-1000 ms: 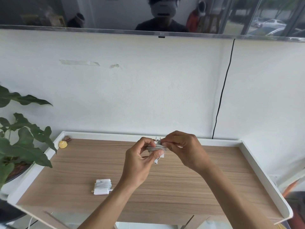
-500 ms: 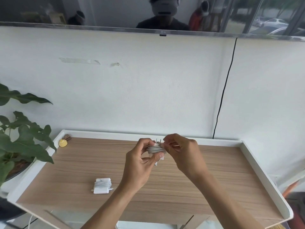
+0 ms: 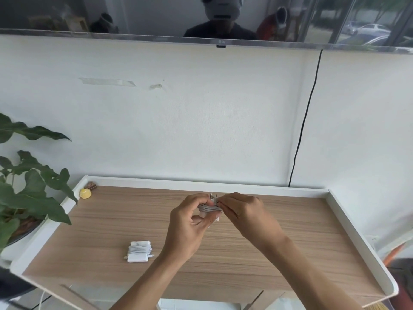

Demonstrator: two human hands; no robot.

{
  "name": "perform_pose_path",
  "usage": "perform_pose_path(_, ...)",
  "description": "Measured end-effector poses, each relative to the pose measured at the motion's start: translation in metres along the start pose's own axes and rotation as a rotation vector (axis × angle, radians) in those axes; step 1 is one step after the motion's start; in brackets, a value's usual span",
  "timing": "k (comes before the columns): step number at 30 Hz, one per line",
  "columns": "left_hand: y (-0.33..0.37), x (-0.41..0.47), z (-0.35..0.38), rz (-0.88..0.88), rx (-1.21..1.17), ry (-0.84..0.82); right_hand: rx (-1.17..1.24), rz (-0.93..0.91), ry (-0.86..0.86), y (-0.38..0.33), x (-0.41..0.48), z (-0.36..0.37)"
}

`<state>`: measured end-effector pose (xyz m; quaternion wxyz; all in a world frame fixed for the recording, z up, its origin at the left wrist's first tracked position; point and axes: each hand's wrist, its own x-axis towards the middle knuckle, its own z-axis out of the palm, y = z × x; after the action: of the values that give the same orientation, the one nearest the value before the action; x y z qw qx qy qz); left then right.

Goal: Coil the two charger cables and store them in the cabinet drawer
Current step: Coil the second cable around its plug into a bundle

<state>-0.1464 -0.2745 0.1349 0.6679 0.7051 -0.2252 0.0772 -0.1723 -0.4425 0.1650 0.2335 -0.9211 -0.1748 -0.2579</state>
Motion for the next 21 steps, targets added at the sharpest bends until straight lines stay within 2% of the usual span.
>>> perform_pose_path(5,-0.006,0.004,-0.001,0.084,0.109,0.016,-0.169,-0.123,0.045,0.001,0.002,0.009)
perform_pose_path(10,-0.010,0.009,-0.003,0.214,0.284,0.004,-0.196,-0.157,0.151,0.008,-0.001,0.017)
perform_pose_path(14,-0.015,0.010,-0.006,0.193,0.290,-0.017,-0.158,-0.126,0.211,0.006,-0.005,0.025)
perform_pose_path(18,-0.013,0.004,-0.005,0.147,0.215,-0.106,-0.114,-0.087,0.204,0.006,-0.001,0.028)
perform_pose_path(21,-0.005,0.004,-0.007,0.095,0.157,-0.030,0.031,-0.003,0.166,0.005,0.000,0.026)
